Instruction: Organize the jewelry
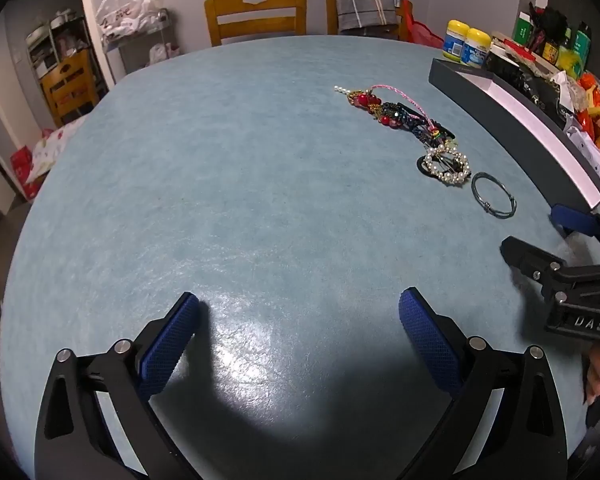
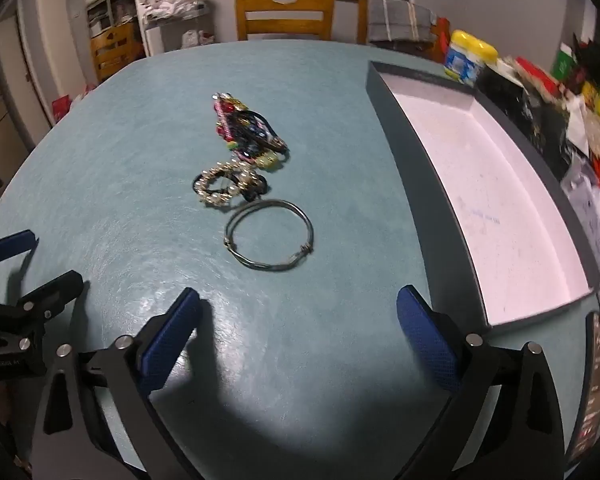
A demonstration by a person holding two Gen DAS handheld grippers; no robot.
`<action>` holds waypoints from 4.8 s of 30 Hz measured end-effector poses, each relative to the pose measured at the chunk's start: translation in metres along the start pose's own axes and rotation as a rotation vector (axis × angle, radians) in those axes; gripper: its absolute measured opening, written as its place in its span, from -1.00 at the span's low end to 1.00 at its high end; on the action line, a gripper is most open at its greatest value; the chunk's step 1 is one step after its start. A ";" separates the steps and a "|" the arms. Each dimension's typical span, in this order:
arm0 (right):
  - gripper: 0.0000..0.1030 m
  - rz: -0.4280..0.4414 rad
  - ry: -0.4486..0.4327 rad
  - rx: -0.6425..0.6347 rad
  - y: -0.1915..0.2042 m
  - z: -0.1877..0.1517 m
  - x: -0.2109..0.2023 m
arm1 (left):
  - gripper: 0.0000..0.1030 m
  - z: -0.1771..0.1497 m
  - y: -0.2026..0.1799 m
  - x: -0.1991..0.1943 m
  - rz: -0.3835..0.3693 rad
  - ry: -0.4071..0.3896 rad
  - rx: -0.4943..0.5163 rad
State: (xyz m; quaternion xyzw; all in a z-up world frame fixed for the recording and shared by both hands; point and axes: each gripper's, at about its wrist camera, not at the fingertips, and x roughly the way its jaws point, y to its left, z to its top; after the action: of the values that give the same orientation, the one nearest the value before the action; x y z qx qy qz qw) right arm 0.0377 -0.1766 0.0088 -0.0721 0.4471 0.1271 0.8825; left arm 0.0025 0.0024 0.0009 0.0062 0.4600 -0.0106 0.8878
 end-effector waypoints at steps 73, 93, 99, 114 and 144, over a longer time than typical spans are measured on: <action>-0.04 0.211 -0.225 -0.035 -0.026 -0.005 -0.041 | -0.18 0.083 -0.087 0.055 -0.410 -0.067 0.579; -0.04 0.214 -0.316 0.066 -0.052 -0.011 -0.065 | -0.18 0.094 -0.090 -0.021 -0.466 -0.341 0.376; -0.03 0.185 -0.352 0.138 -0.080 -0.011 -0.070 | -0.18 0.102 -0.110 -0.030 -0.442 -0.402 0.322; -0.03 0.048 -0.389 0.280 -0.157 -0.006 -0.069 | -0.18 0.118 -0.160 -0.013 -0.403 -0.392 0.226; -0.03 -0.102 -0.116 0.252 -0.202 -0.004 -0.021 | -0.17 0.127 -0.257 0.053 -0.329 -0.111 0.570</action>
State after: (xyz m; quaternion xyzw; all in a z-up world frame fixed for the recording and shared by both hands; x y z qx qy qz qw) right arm 0.0803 -0.3743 0.0262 0.0240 0.4035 0.0289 0.9142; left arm 0.1306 -0.2576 0.0306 0.1794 0.3844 -0.2826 0.8604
